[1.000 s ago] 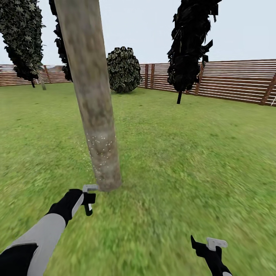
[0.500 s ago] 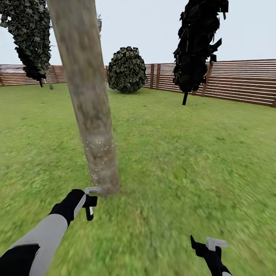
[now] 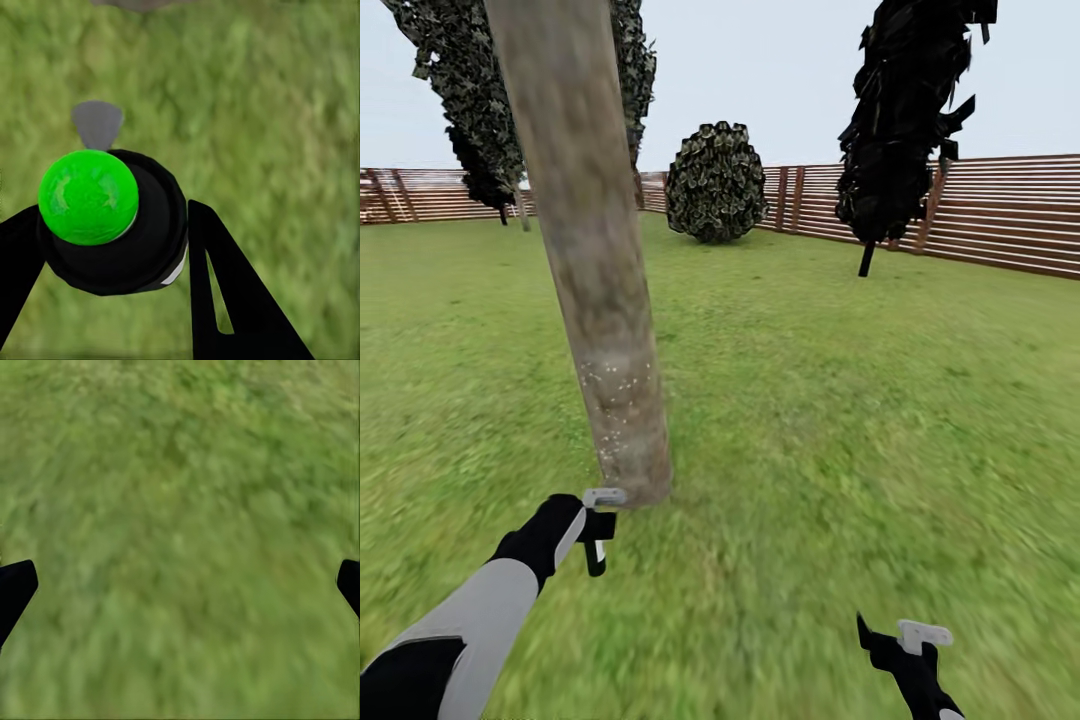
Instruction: In the garden, pick up the pesticide atomizer on the floor and spray pesticide onto both trees until each tree trunk is fully covered.
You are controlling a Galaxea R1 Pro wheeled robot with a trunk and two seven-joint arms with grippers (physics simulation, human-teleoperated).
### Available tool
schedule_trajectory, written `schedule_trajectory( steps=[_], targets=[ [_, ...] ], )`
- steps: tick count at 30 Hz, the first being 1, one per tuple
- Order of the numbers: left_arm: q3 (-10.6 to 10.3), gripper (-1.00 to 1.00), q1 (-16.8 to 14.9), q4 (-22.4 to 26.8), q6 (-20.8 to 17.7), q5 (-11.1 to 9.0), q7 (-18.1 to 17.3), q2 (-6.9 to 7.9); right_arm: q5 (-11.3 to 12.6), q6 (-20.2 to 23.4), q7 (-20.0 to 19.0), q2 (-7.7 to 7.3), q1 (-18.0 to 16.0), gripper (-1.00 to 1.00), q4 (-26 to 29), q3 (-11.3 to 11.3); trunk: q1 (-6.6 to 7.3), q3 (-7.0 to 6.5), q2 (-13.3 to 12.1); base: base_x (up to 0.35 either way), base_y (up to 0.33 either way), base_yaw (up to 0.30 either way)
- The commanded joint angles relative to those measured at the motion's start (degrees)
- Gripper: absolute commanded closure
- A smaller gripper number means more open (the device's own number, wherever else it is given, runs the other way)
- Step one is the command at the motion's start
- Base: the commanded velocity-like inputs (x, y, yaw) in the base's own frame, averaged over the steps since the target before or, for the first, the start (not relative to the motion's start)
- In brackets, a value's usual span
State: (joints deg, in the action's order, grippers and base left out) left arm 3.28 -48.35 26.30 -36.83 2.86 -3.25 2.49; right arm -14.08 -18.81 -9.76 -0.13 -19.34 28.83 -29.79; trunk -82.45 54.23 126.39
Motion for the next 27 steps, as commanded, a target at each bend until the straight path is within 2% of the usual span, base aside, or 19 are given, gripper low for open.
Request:
schedule_trajectory(
  steps=[1,4,8,13,27],
  targets=[
    [0.0,1.0,0.0,0.0,0.0,0.0,0.0,0.05,0.0,0.0,0.0,-0.02,0.0,-1.0,0.0,0.0,0.0,0.0,0.0,0.198,-0.222,0.278],
    [-0.1,1.0,0.6,0.0,0.0,0.1,0.0,0.23,0.0,0.0,0.0,-0.01,0.0,-1.0,0.0,0.0,0.0,0.0,0.0,0.224,-0.205,0.229],
    [-0.2,1.0,0.8,0.0,0.0,0.0,0.0,0.16,0.0,0.0,0.0,-0.01,0.0,-1.0,0.0,0.0,0.0,0.0,0.0,0.234,-0.198,0.037],
    [-0.2,1.0,0.8,0.0,-0.1,0.0,0.0,0.07,0.0,0.0,0.0,0.01,0.0,-1.0,0.0,0.0,0.0,0.0,0.0,0.041,-0.26,0.054],
    [-0.2,1.0,0.8,0.0,-0.1,0.0,0.0,0.06,-0.1,0.0,0.0,0.04,0.0,-1.0,-0.1,0.0,0.0,0.0,0.0,0.001,-0.273,0.268]
  ],
)
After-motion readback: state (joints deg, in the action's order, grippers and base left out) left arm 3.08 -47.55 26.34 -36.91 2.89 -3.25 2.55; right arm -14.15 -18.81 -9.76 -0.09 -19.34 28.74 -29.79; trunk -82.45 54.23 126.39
